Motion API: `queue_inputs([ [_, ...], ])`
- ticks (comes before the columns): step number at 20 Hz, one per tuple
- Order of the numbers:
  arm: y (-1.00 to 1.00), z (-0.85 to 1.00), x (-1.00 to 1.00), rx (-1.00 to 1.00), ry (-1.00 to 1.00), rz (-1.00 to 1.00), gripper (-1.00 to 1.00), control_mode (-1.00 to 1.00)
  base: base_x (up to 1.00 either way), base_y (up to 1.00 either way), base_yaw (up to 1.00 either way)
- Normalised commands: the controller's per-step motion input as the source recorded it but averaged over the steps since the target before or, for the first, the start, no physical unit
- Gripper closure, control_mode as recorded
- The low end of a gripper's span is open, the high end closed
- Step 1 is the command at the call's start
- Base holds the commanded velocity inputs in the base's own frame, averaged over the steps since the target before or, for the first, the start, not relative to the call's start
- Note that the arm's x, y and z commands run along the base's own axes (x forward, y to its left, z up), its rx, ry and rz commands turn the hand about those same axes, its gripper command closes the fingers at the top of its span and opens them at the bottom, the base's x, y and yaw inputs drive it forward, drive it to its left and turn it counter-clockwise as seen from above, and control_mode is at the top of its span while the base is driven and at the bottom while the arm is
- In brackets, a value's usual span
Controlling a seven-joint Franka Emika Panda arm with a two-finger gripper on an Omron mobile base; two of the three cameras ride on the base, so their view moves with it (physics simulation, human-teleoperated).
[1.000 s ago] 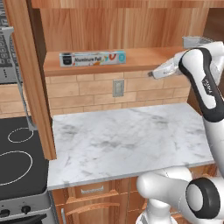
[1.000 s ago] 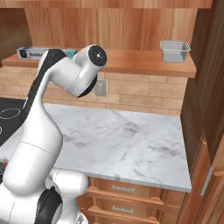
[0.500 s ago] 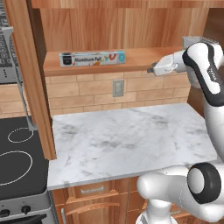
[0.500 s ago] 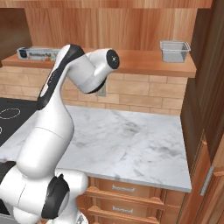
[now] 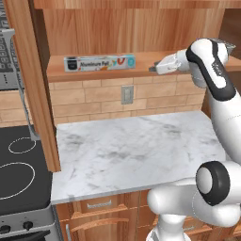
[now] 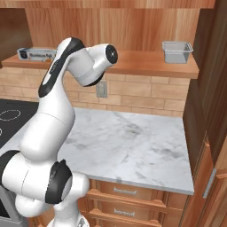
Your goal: Retrieve the tupperware and aluminum foil from the cabinet and place them on the dining counter near the plate with hot dog and eggplant to prepare for storing leftovers.
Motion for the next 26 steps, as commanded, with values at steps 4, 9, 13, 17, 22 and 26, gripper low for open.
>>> queue_inputs([
  [4, 0.15, 0.05, 0.34, -0.02, 0.0, 0.0, -1.0, -1.0, 0.0, 0.0, 0.0],
  [9, 0.0, 0.0, 0.4, 0.0, 0.02, 0.0, -1.0, -1.0, 0.0, 0.0, 0.0],
  [13, 0.0, 0.01, 0.45, -0.04, 0.0, 0.03, -1.0, -1.0, 0.0, 0.0, 0.0],
  [17, 0.0, 0.0, 0.42, -0.09, 0.0, 0.06, -1.0, -1.0, 0.0, 0.0, 0.0],
  [22, 0.0, 0.0, 0.32, -0.12, 0.0, 0.11, -1.0, -1.0, 0.0, 0.0, 0.0],
  [26, 0.0, 0.0, 0.33, -0.07, 0.0, 0.14, -1.0, -1.0, 0.0, 0.0, 0.0],
])
